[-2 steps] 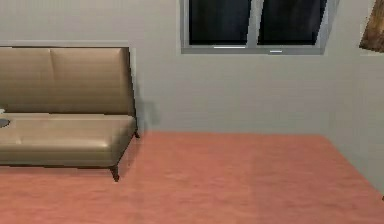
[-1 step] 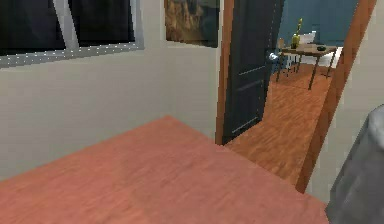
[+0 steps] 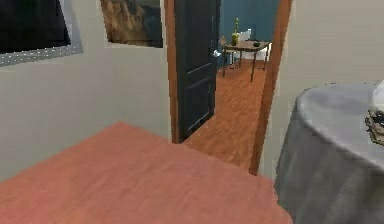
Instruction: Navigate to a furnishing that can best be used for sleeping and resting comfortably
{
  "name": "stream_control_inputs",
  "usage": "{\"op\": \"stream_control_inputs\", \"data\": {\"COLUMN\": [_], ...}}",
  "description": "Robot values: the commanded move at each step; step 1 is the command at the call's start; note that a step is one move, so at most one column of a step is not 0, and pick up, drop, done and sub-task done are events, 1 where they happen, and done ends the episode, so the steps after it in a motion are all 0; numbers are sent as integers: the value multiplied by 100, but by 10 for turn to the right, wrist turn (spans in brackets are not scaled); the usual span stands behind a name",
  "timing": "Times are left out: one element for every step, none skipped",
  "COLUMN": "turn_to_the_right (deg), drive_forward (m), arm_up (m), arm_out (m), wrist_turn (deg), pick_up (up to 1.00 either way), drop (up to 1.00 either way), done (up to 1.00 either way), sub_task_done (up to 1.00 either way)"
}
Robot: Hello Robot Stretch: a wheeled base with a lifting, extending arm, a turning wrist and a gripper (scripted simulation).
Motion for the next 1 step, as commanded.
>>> {"op": "stream_control_inputs", "data": {"turn_to_the_right": [30], "drive_forward": [0], "arm_up": [0], "arm_out": [0], "wrist_turn": [0], "pick_up": [0], "drop": [0], "done": [0], "sub_task_done": [0]}}
